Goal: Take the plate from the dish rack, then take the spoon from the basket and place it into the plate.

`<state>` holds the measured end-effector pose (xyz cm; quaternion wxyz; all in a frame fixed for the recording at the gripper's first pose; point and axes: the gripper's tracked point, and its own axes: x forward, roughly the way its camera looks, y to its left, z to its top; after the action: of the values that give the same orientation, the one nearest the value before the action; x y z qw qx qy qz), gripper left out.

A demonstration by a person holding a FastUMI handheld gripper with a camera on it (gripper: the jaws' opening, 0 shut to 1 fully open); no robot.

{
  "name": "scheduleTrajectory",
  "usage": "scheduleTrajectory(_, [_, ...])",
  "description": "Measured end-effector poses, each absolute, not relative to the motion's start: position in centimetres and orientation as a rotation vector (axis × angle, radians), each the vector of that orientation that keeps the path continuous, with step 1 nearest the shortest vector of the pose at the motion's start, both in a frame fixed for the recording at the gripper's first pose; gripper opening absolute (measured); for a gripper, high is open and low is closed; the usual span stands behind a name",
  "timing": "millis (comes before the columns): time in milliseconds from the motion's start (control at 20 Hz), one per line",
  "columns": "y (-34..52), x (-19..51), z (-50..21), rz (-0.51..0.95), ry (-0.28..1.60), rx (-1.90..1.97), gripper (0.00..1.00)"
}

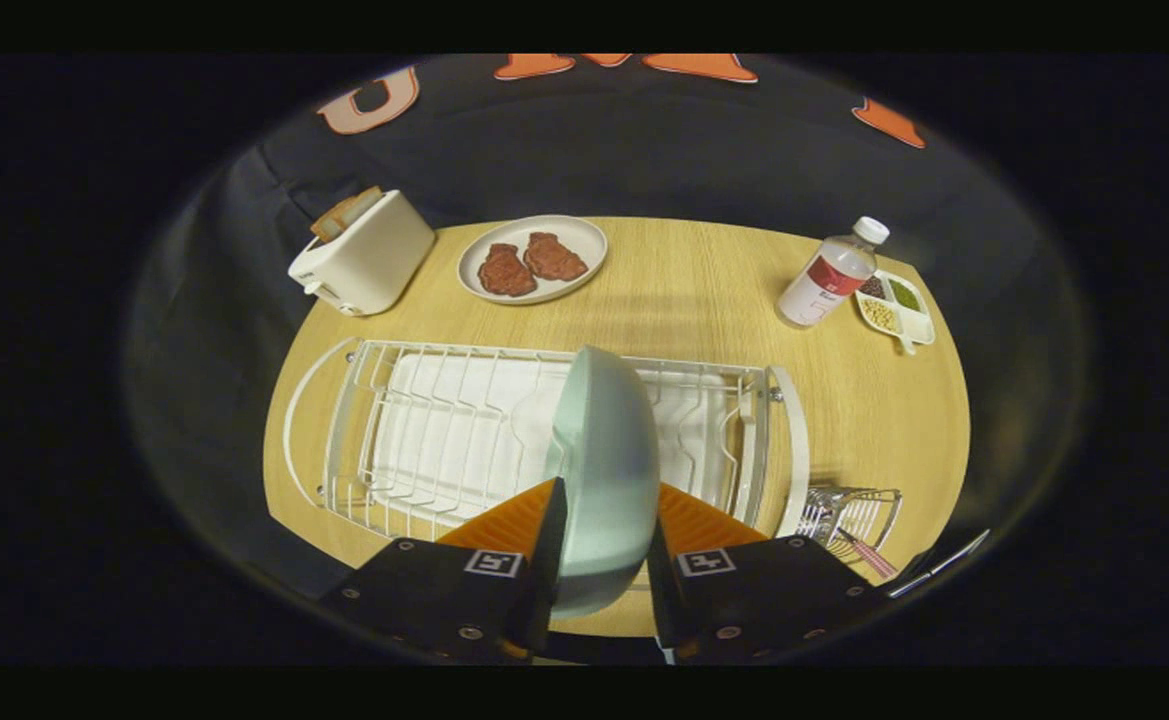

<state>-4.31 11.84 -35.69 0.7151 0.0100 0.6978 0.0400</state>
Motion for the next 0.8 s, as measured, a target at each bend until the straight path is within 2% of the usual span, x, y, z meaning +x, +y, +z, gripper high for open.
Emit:
scheduleTrajectory(200, [12.2,-6.1,-37.4,0.043,1.617,0.01,0.42])
scheduleTrajectory(450, [11.6,-6.2,-37.0,-0.002,1.616,-0.015,0.39])
scheduleTrajectory(800, [8.8,-3.0,-34.1,-0.112,1.498,-0.088,0.36])
